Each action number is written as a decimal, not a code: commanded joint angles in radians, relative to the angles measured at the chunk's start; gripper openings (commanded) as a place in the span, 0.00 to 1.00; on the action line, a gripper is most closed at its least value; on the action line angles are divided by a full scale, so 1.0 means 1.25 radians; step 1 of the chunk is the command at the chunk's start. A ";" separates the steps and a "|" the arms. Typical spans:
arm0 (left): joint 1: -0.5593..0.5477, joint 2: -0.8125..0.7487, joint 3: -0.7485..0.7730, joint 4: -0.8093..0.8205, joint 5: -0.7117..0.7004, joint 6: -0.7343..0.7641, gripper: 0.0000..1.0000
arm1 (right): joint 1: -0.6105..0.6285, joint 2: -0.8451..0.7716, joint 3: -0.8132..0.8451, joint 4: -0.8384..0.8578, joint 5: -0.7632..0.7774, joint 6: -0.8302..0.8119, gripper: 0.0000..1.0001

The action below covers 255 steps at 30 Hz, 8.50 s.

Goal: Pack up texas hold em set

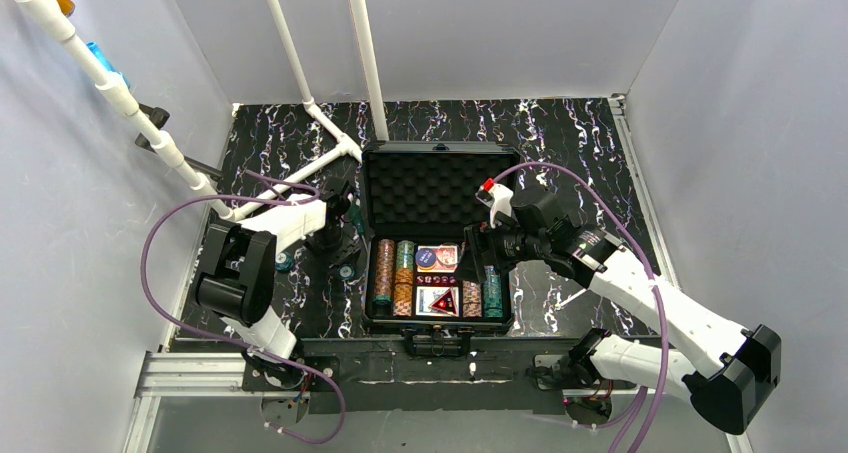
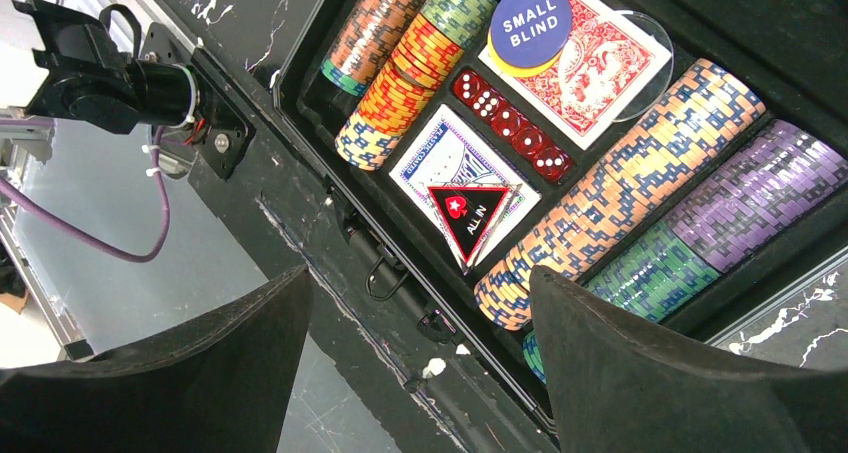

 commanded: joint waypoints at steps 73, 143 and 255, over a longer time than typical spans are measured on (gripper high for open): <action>0.488 0.072 0.140 -0.083 0.000 0.234 0.87 | -0.003 -0.008 0.022 0.009 0.001 0.002 0.86; 0.319 -0.098 -0.048 -0.024 0.063 0.217 0.00 | -0.003 0.039 -0.019 0.100 -0.032 0.058 0.84; -0.541 -0.112 0.392 -0.215 0.058 0.782 0.00 | 0.076 0.362 -0.231 1.131 -0.393 0.834 0.04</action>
